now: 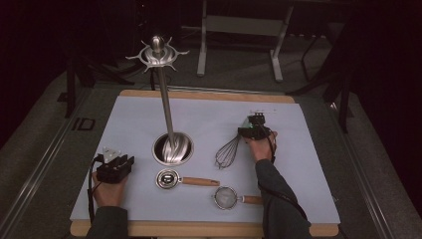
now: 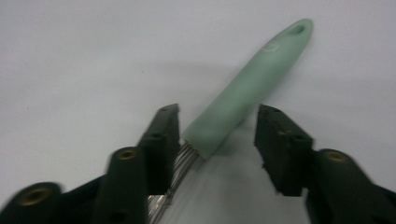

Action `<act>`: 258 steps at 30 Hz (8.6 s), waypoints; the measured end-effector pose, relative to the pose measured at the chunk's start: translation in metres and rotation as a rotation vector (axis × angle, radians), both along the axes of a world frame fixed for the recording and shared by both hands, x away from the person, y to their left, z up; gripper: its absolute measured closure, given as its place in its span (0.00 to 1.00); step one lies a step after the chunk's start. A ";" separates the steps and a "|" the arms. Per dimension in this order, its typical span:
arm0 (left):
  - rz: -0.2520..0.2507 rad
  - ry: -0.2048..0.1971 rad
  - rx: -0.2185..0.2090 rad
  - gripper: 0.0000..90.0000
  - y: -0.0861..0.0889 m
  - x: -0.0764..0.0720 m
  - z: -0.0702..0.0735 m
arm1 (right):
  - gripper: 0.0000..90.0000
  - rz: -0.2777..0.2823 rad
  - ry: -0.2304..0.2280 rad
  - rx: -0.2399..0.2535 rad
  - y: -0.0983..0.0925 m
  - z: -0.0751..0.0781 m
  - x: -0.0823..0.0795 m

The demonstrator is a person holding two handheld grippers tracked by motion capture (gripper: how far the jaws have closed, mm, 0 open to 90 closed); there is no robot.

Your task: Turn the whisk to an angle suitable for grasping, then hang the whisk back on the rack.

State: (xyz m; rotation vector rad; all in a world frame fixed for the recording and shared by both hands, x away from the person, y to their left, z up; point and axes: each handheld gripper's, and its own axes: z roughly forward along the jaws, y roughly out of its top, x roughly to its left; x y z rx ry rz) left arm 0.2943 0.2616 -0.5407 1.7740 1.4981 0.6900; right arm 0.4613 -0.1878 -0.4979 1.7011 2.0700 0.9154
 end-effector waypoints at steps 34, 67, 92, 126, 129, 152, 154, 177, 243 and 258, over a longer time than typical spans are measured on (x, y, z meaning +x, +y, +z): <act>0.004 -0.013 -0.016 0.78 0.001 -0.002 0.000 | 0.70 0.203 0.166 -0.050 0.048 -0.014 0.017; 0.005 -0.021 -0.016 0.76 0.001 -0.003 0.000 | 0.76 0.499 0.298 -0.223 0.098 -0.005 0.006; 0.012 -0.025 -0.016 0.75 0.001 -0.003 0.000 | 0.77 0.557 0.145 -0.135 0.088 0.026 -0.020; 0.015 -0.029 -0.005 0.75 0.000 -0.004 0.001 | 0.77 0.647 -0.080 -0.058 0.081 0.072 -0.060; 0.016 -0.027 -0.005 0.75 0.000 -0.003 0.001 | 0.77 0.660 -0.100 -0.056 0.081 0.074 -0.063; 0.016 -0.025 -0.003 0.75 0.000 -0.003 0.001 | 0.77 0.839 -0.303 -0.055 0.069 0.099 -0.075; 0.016 -0.026 -0.004 0.75 0.000 -0.003 0.000 | 0.77 0.841 -0.311 -0.048 0.067 0.102 -0.075; 0.016 -0.026 -0.007 0.75 0.000 -0.003 0.001 | 0.77 0.862 -0.436 0.014 0.063 0.140 -0.078; 0.014 -0.028 -0.009 0.75 0.000 -0.003 0.000 | 0.77 0.920 -0.563 0.174 0.117 0.198 -0.081; 0.012 -0.029 -0.009 0.75 0.001 -0.004 0.001 | 0.75 0.906 -0.539 0.147 0.132 0.196 -0.079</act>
